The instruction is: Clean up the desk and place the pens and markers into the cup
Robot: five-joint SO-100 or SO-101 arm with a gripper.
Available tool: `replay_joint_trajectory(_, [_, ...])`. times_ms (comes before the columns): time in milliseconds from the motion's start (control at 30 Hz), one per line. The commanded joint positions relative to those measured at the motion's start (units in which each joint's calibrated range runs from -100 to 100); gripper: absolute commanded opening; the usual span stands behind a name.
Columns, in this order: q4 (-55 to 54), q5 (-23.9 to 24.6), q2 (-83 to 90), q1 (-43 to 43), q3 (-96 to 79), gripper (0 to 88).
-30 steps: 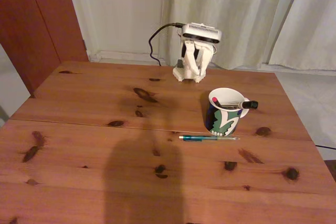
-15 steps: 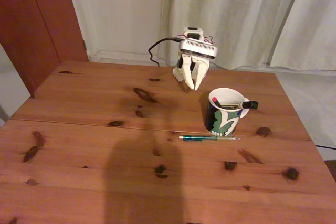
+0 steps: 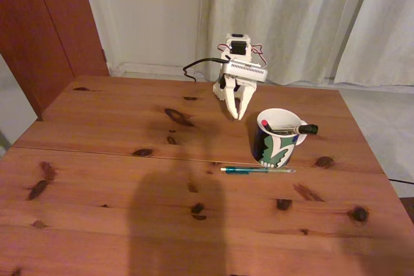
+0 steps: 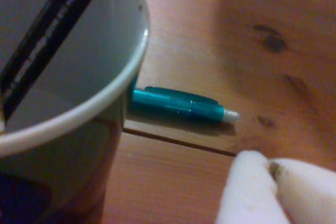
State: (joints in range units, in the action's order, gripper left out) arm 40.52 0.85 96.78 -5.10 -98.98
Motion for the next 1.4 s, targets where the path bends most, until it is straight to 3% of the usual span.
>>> replay_joint_trajectory(0, [0.21,-0.33,0.82,0.07,-0.66,0.8])
replay_joint_trajectory(1367, [0.21,-0.38,0.82,2.64,-0.66,0.8])
